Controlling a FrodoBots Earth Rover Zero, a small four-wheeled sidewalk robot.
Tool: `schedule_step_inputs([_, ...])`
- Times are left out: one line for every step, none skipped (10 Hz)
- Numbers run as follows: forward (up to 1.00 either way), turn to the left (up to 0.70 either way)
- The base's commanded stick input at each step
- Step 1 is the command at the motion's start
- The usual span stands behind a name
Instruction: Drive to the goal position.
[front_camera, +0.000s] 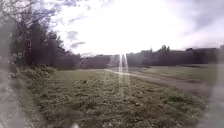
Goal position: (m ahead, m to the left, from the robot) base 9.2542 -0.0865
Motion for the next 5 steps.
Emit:
schedule_step_inputs([0.05, 0.00])
schedule_step_inputs([0.05, 0.00])
schedule_step_inputs([0.05, 0.00])
schedule_step_inputs([0.05, 0.00])
schedule_step_inputs([0.05, 0.00])
